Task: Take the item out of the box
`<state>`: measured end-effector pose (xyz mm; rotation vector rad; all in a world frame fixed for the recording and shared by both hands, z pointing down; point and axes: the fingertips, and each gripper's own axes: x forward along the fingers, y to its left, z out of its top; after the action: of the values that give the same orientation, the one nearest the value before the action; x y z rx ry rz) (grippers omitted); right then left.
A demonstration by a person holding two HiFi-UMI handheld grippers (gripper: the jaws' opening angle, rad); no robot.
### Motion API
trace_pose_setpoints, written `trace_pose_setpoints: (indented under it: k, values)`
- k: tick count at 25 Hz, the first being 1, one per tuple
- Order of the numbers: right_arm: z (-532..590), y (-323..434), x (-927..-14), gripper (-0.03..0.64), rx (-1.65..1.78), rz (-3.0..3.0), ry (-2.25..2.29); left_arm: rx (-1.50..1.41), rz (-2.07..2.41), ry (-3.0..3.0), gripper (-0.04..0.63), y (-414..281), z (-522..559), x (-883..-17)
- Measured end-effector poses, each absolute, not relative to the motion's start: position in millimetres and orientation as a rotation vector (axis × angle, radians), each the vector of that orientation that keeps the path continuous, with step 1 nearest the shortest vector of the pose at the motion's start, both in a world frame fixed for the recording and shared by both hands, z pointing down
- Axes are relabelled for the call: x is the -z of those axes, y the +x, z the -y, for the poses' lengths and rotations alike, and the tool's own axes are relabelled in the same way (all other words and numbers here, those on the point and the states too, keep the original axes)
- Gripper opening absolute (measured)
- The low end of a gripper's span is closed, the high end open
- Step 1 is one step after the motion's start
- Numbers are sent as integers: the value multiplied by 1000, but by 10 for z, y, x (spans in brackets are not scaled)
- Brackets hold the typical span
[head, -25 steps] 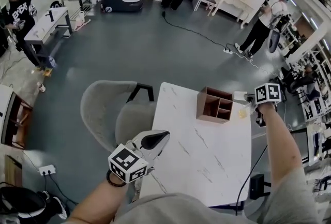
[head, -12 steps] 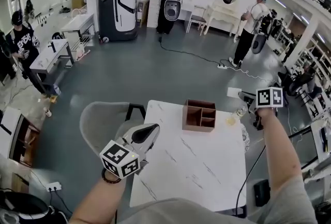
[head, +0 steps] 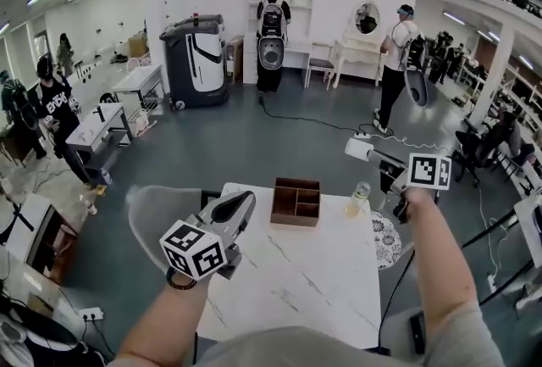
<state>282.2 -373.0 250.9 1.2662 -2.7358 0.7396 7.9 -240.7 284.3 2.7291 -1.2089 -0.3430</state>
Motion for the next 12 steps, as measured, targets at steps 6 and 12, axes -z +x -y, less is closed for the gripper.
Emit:
trace_pose_setpoints:
  k: [6,12]
  values:
    - [3209,3221,-2388,25,-750,2873,1228,373,1224,2783,2,571,1990,-2605]
    - [2592,3156,-2090,25,-754,3163,872,345,1266,2787,3,815,1569,-2549]
